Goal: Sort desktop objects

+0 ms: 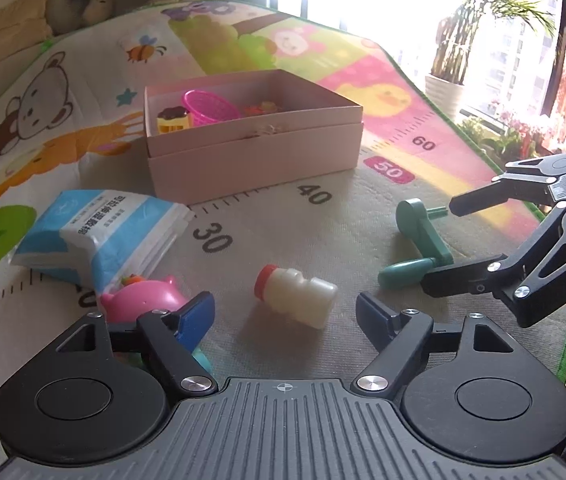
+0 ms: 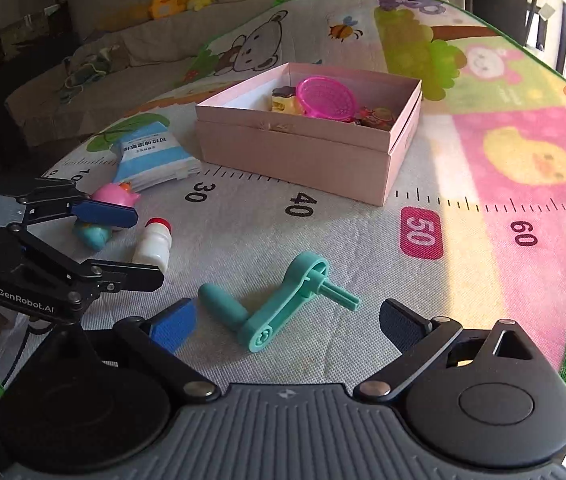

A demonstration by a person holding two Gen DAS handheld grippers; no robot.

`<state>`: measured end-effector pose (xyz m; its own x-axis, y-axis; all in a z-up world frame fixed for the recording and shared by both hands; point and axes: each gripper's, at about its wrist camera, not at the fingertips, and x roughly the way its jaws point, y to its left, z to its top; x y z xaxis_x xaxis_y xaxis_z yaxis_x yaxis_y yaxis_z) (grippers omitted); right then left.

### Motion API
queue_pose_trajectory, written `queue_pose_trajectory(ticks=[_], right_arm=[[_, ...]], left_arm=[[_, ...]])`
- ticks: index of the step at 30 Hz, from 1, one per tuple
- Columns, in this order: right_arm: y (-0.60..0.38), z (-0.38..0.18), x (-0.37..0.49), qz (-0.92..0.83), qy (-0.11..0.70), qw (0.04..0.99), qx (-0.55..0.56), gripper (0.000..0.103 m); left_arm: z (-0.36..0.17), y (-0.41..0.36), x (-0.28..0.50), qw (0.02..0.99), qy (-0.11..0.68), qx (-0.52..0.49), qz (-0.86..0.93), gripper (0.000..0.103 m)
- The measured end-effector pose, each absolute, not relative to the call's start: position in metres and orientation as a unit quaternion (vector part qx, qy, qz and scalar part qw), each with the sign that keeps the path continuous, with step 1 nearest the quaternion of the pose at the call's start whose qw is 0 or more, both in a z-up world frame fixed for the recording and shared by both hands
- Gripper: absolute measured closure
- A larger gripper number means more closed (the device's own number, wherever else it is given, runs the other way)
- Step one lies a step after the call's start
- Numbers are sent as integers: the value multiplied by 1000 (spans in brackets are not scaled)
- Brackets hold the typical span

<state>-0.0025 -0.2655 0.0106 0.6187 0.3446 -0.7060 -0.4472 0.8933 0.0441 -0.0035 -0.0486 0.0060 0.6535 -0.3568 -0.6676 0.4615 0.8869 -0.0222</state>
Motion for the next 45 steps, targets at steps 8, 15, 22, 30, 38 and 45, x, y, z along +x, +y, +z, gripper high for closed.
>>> queue_pose_trajectory(ticks=[8, 15, 22, 30, 38, 45], right_arm=[[-253, 2, 12, 223, 380, 893, -90, 14], [-248, 9, 7, 226, 362, 898, -105, 34], [-260, 15, 0, 203, 359, 906, -92, 34], [-276, 25, -10, 181, 348, 918, -62, 34], [-277, 49, -22, 171, 321, 929, -70, 35], [-282, 105, -25, 166, 261, 949, -64, 35]], left_arm=[[5, -47, -7, 906, 349, 75, -226, 16], [5, -49, -7, 906, 348, 77, -230, 15], [4, -60, -4, 903, 345, 91, -241, 13], [-3, -73, 13, 898, 345, 103, -253, 20], [13, -73, 1, 903, 321, 110, -262, 51], [73, -59, 0, 931, 246, 101, -249, 51]])
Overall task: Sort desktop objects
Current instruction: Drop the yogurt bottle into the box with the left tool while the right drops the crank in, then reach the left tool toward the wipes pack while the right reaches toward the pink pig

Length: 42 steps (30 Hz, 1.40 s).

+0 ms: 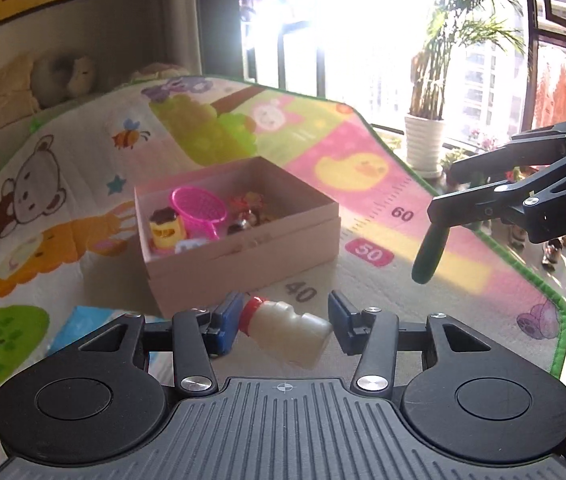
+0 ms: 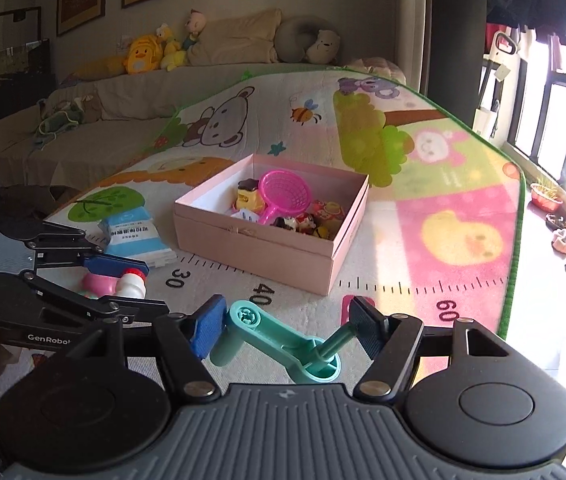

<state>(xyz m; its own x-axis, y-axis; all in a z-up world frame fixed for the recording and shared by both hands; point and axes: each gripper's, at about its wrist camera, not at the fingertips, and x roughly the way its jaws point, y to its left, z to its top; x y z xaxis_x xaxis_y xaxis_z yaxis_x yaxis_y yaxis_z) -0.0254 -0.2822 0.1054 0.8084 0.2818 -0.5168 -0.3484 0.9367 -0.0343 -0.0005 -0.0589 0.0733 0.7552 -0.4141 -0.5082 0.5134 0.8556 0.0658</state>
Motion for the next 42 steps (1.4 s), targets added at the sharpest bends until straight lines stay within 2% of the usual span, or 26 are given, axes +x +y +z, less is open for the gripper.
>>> queue_pose_trajectory(ticks=[5, 9, 10, 12, 13, 17, 21, 25, 30, 31, 34, 39, 42], right_arm=[[-276, 163, 1, 165, 185, 966, -77, 35], [-260, 189, 50, 153, 150, 973, -86, 35], [-254, 193, 68, 145, 145, 975, -87, 34], [-249, 194, 100, 145, 160, 974, -73, 32], [-248, 194, 110, 142, 168, 974, -60, 26], [-253, 176, 125, 140, 187, 972, -27, 24], [-253, 142, 111, 147, 220, 964, -33, 23], [-230, 109, 80, 183, 252, 947, -81, 22], [-178, 72, 40, 299, 313, 897, -88, 22], [-162, 65, 29, 324, 324, 884, -91, 23], [-125, 48, 16, 372, 343, 858, -91, 41], [-95, 26, 21, 353, 361, 858, -95, 42], [-105, 23, 26, 345, 371, 858, -87, 53]], left_arm=[[121, -64, 32, 951, 168, 129, -225, 51], [134, -75, 83, 954, 169, 126, -214, 50], [133, -77, 96, 952, 179, 123, -217, 39], [128, -74, 115, 950, 202, 109, -212, 26], [124, -69, 118, 950, 211, 102, -206, 26], [101, -41, 95, 948, 227, 84, -205, 17], [70, -10, 57, 950, 232, 119, -172, 8], [51, 28, 39, 953, 259, 109, -111, 7], [49, 88, 39, 954, 297, 31, -14, 6], [49, 96, 39, 954, 301, 19, -2, 6], [51, 107, 37, 952, 306, 0, 10, 6], [49, 92, 36, 951, 310, 12, -9, 3], [47, 82, 43, 950, 312, 15, -26, 3]])
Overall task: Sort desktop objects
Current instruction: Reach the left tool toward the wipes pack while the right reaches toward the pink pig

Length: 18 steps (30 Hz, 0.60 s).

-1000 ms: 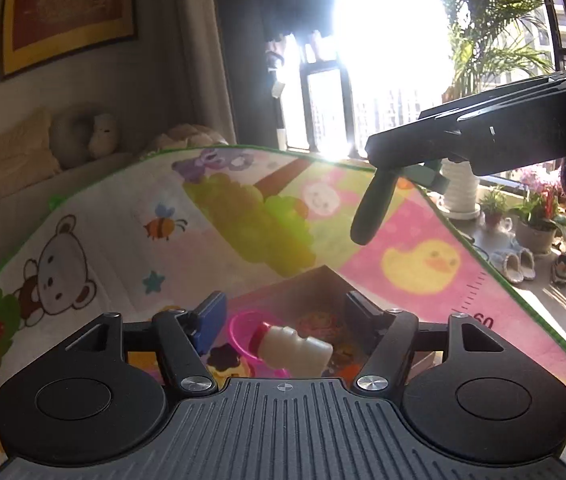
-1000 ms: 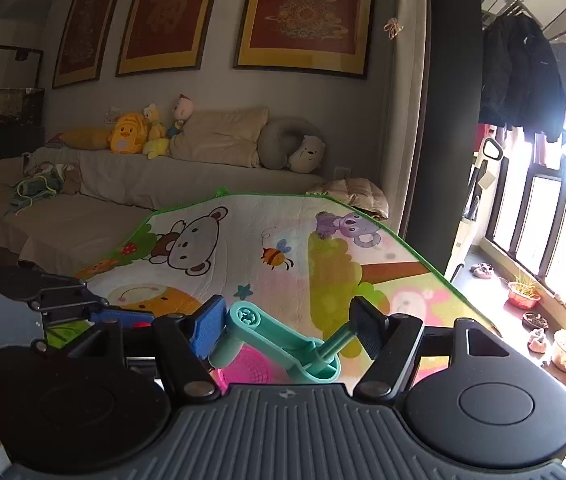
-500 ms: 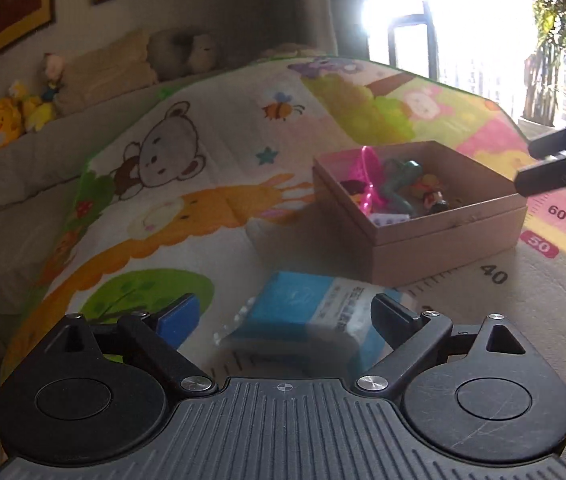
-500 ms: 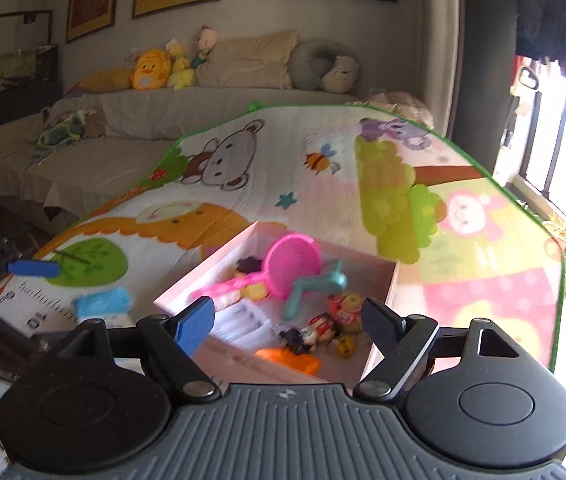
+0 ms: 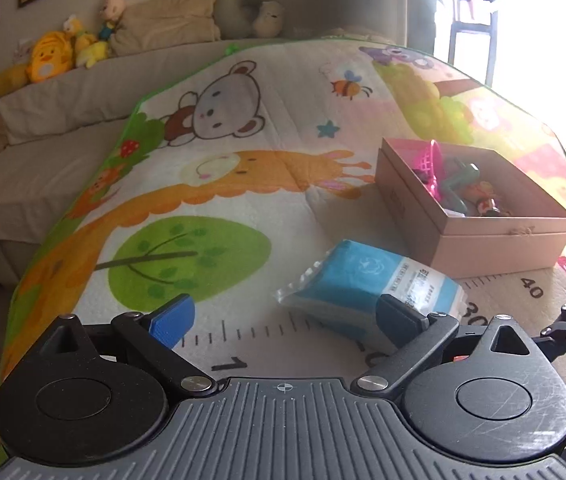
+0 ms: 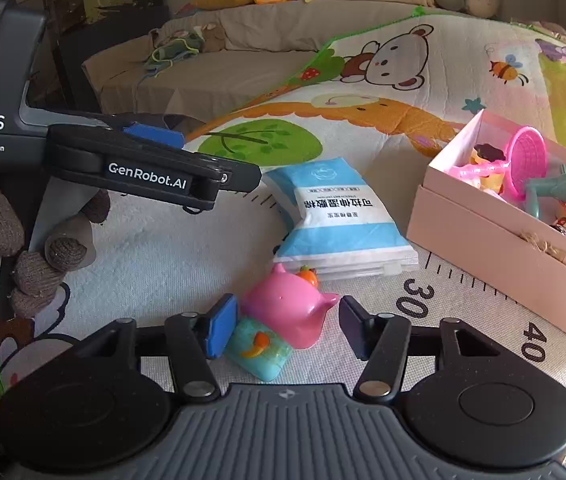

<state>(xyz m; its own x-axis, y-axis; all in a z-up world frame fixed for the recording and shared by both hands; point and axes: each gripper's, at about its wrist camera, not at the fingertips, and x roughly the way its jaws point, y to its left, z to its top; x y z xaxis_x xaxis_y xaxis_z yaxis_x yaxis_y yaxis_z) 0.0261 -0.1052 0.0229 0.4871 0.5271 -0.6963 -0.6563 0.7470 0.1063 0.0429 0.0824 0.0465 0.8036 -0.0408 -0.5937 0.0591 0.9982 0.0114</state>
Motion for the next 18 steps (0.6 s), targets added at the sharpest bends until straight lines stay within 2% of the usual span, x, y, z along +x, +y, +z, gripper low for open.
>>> queue_pose_trajectory(ticks=[1, 9, 12, 14, 16, 18], right_arm=[[-112, 24, 26, 341, 371, 860, -87, 59], [-196, 22, 24, 194, 364, 907, -84, 58], [-230, 22, 25, 160, 370, 914, -41, 50], [-243, 23, 25, 139, 363, 921, -24, 33], [-253, 23, 27, 123, 355, 927, -10, 28], [-258, 19, 31, 115, 357, 927, 9, 27]], left_arm=[[45, 79, 47, 949, 314, 17, -32, 2], [24, 66, 86, 936, 345, -3, -75, 2], [23, 60, 86, 935, 343, -7, -94, 2], [25, 56, 84, 932, 344, -13, -115, 2], [26, 50, 79, 926, 346, -22, -145, 2], [26, 41, 71, 918, 349, -30, -185, 2]])
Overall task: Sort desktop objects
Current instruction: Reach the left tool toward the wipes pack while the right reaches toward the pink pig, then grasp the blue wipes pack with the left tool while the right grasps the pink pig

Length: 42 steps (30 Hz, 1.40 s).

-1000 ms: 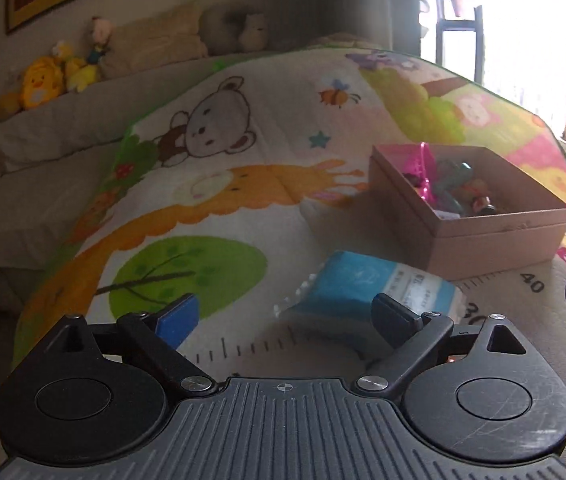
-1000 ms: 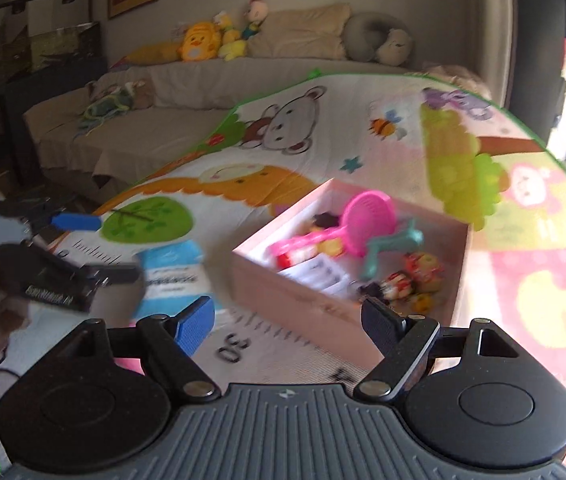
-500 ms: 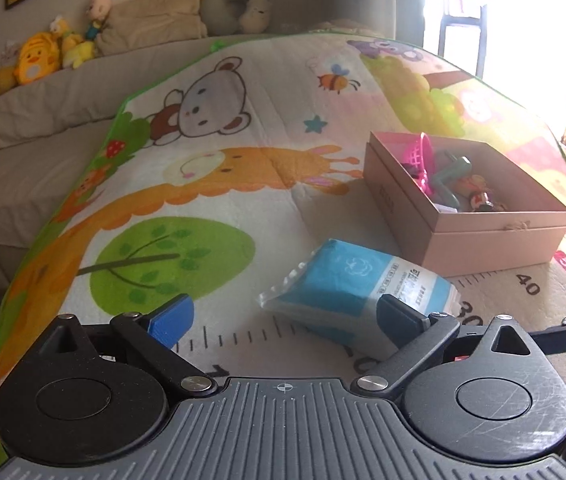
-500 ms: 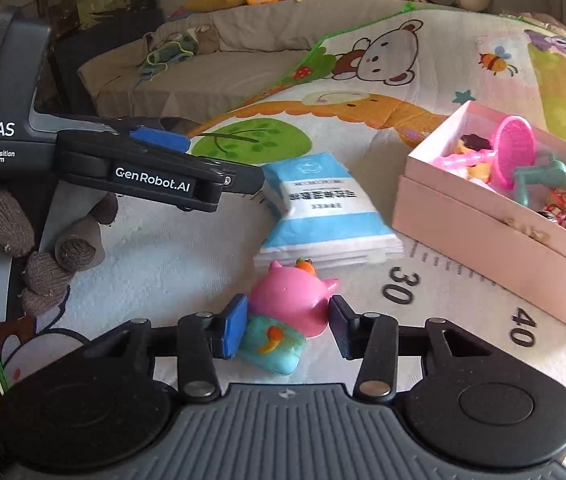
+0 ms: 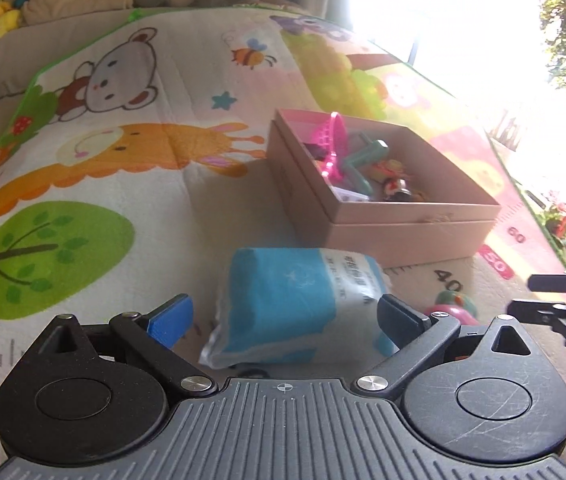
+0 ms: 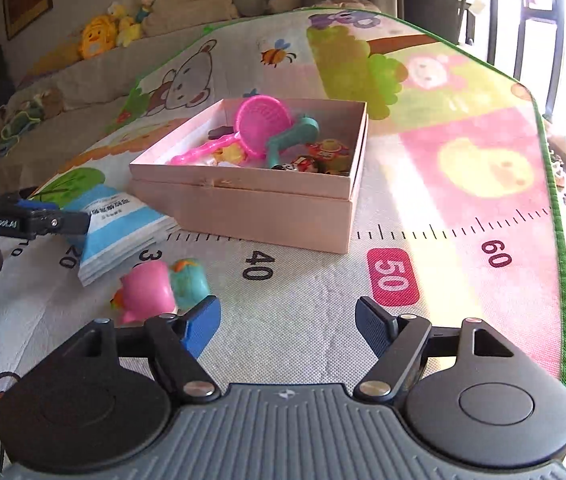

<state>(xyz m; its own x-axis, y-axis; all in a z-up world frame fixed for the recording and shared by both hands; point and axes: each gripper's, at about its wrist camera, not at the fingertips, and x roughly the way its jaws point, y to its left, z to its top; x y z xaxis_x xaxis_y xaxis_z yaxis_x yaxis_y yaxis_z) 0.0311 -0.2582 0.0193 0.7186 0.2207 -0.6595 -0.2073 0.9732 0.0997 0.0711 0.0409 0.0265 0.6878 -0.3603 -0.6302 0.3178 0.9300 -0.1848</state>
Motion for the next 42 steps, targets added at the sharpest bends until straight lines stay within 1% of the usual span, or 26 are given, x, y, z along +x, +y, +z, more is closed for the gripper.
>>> queue_pose_trajectory(ticks=[2, 5, 8, 9, 11, 13, 18, 20, 21, 24, 27, 31, 33, 37, 42], right_arm=[[-259, 15, 35, 112, 361, 926, 22, 26], [-256, 7, 36, 108, 366, 924, 28, 23], [-253, 2, 34, 102, 362, 926, 21, 18], [-253, 1, 32, 101, 362, 926, 21, 18], [-253, -2, 31, 102, 359, 928, 24, 15], [-252, -3, 29, 98, 355, 930, 23, 14], [-260, -2, 29, 88, 350, 931, 48, 12], [-265, -3, 30, 82, 349, 932, 62, 6], [-266, -3, 30, 78, 348, 932, 68, 5], [-270, -3, 30, 76, 346, 932, 81, 4], [-273, -4, 30, 71, 344, 932, 88, 2], [-279, -5, 31, 57, 341, 932, 109, 1], [-280, -5, 31, 56, 340, 932, 113, 0], [-279, -5, 32, 56, 339, 932, 111, 0], [-278, -2, 29, 58, 336, 934, 103, 0]], left_arm=[[29, 30, 59, 907, 349, -31, -233, 2], [39, 14, 34, 905, 311, 1, -289, 2], [50, 9, 27, 923, 273, 36, -269, 1], [51, 8, 30, 929, 272, 50, -245, 1], [48, 2, 45, 934, 294, 77, -188, 1], [42, 1, 59, 933, 310, 74, -166, 1], [32, -3, 73, 925, 328, 44, -188, 1], [30, -4, 77, 921, 333, 35, -197, 1], [29, -5, 79, 918, 338, 28, -204, 1], [29, -6, 76, 906, 356, 14, -230, 1], [28, -13, 59, 892, 366, 31, -263, 0], [28, -20, 24, 880, 350, 89, -309, 0], [28, -19, 16, 883, 342, 99, -306, 0], [23, -25, 23, 896, 336, 122, -265, 0], [14, -42, 40, 896, 327, 146, -264, 0]])
